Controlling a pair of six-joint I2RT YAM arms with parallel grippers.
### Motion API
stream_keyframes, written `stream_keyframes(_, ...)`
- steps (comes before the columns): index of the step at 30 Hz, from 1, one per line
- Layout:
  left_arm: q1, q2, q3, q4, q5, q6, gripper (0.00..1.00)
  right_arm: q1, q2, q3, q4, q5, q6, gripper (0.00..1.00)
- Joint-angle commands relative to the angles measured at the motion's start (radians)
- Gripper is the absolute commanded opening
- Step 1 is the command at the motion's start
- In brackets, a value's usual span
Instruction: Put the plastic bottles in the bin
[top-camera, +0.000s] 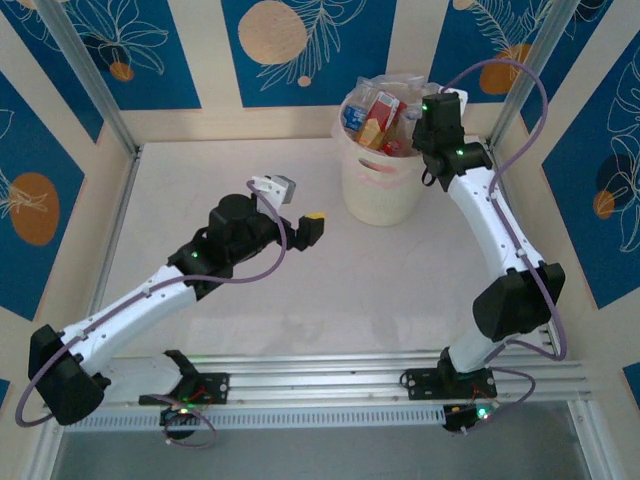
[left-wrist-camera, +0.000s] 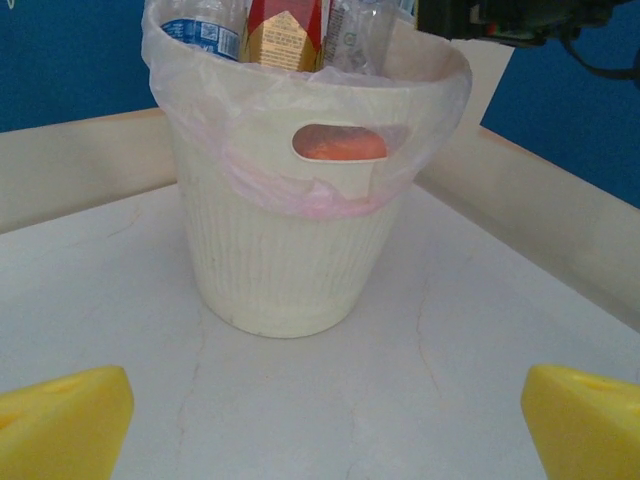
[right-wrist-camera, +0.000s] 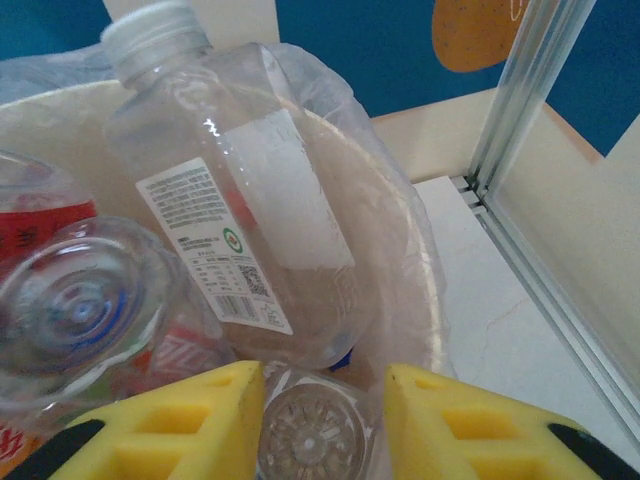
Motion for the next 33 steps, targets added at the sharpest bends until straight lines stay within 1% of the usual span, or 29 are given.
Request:
stream_keyframes(1,0.007,-0.035,0.025,-0.027,-0.044,-0.001,0.99,0.026,-0.111,-0.014,-0.016,-0.006,0.007,0.4)
stream_keyframes(5,0.006,-0.053,0.036,-0.074,-0.108,0.01,1.0,0.051,-0.227,-0.076,-0.052,0.007,0.039,0.47)
stream_keyframes(10,0.017,-0.096,0.025,-0.128,-0.236,0.013,1.0,0.06,-0.398,-0.225,-0.109,0.044,0.109,0.54)
stream_keyframes(14,0.061,-0.128,0.016,-0.2,-0.348,-0.021,0.99,0.061,-0.519,-0.358,-0.177,0.087,0.18,0.59)
stream_keyframes(15,0.083,-0.131,0.016,-0.23,-0.369,-0.037,0.99,0.061,-0.55,-0.401,-0.193,0.101,0.203,0.62)
stream_keyframes(18,0.164,-0.141,-0.001,-0.286,-0.384,-0.081,0.99,0.062,-0.642,-0.534,-0.198,0.13,0.241,0.75)
stream_keyframes(20,0.21,-0.155,-0.04,-0.279,-0.387,-0.086,0.99,0.063,-0.698,-0.621,-0.191,0.162,0.263,0.86)
stream_keyframes(21,0.228,-0.167,-0.067,-0.266,-0.397,-0.084,0.99,0.063,-0.726,-0.67,-0.184,0.181,0.275,0.94)
stream_keyframes(22,0.245,-0.18,-0.093,-0.25,-0.408,-0.077,0.99,0.062,-0.75,-0.718,-0.172,0.2,0.283,1.0)
stream_keyframes(26,0.298,-0.241,-0.206,-0.17,-0.458,-0.044,1.0,0.054,-0.808,-0.868,-0.104,0.24,0.301,0.99)
stream_keyframes(29,0.348,-0.282,-0.287,-0.101,-0.495,-0.006,0.99,0.042,-0.814,-0.961,0.0,0.248,0.272,0.99)
stream_keyframes(31,0.38,-0.302,-0.338,-0.049,-0.512,0.028,1.0,0.039,-0.814,-1.031,0.125,0.235,0.197,0.99)
stream_keyframes(33,0.412,-0.319,-0.397,0.024,-0.523,0.062,0.99,0.038,-0.817,-1.111,0.286,0.204,0.095,0.99)
